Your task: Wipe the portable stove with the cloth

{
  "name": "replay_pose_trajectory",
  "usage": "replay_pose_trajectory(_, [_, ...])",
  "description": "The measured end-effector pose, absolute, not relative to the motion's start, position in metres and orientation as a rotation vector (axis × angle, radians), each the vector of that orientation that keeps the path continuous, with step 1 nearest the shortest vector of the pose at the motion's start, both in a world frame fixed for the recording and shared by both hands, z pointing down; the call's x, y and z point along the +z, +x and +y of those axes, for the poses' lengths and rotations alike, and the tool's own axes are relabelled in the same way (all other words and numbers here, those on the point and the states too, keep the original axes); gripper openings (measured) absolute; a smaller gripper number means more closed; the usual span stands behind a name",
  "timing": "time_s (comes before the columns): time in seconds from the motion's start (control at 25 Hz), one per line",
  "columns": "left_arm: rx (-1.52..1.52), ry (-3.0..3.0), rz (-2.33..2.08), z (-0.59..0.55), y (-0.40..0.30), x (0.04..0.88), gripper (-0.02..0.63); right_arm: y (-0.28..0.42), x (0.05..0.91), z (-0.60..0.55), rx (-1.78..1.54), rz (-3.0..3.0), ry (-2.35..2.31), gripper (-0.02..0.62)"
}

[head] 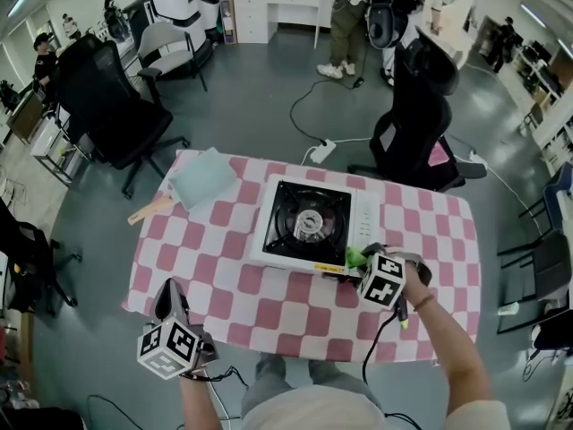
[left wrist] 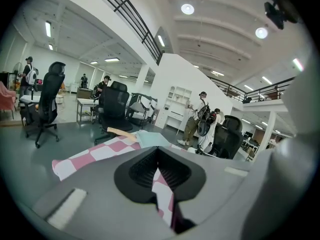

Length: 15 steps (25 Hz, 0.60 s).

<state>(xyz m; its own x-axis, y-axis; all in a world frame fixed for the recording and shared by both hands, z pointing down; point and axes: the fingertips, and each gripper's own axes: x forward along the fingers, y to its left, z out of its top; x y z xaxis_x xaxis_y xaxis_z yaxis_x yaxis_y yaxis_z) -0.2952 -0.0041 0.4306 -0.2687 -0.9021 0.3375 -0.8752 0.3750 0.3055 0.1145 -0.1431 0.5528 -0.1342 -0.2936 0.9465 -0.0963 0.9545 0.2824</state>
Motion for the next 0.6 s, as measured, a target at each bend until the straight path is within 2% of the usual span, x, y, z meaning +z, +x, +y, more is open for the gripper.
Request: replay_pose_trajectory(0.6, [-0.111, 1.575, -2.130, -0.021, -0.298, 0.435, 0.000, 0.111, 0.553, -0.112, -0.151, -1.698, 0.285, 0.086])
